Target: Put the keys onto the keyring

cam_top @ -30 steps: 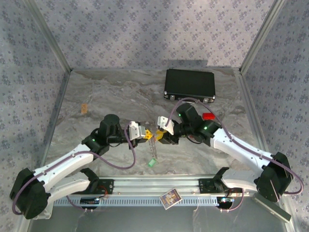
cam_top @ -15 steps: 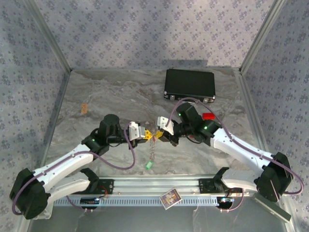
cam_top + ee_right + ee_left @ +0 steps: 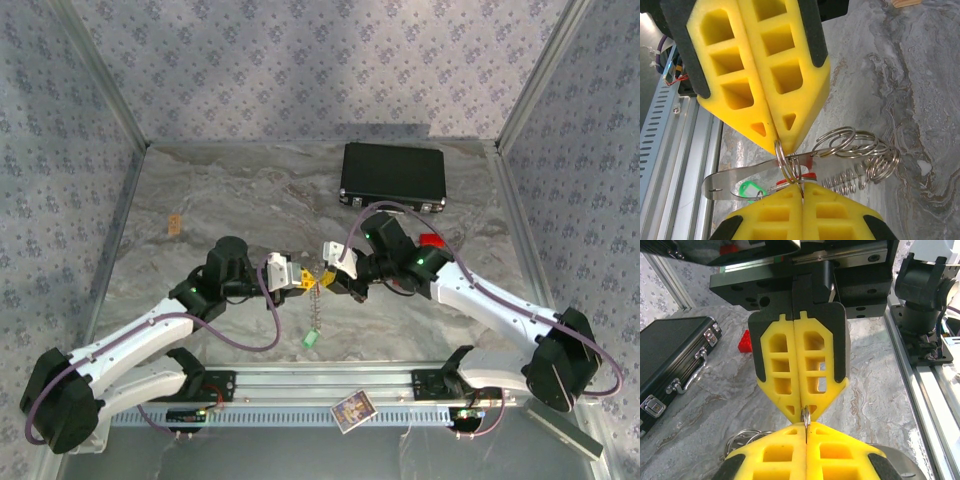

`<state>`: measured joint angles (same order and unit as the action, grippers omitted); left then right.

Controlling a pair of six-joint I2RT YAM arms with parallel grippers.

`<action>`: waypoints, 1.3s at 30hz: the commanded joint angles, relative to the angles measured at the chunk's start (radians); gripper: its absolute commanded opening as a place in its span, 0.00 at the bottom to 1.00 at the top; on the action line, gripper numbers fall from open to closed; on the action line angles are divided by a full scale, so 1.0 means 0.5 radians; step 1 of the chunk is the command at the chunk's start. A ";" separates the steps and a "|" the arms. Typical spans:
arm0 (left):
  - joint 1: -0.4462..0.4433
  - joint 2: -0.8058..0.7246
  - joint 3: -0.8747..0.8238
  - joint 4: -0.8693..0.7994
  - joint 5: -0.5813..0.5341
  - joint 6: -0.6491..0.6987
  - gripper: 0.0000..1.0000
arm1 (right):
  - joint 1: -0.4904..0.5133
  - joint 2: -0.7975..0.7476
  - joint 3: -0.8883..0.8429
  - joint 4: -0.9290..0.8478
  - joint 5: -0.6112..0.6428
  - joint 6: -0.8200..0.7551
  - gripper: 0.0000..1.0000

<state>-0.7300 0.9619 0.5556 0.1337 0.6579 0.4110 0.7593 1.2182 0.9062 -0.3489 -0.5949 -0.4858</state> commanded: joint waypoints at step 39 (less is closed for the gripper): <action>-0.029 -0.040 -0.068 0.297 0.079 -0.094 0.00 | -0.025 -0.186 -0.171 0.284 -0.143 0.204 0.25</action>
<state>-0.7364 0.9562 0.5003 0.2405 0.6647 0.3508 0.7391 1.1233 0.8268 -0.2321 -0.6449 -0.4061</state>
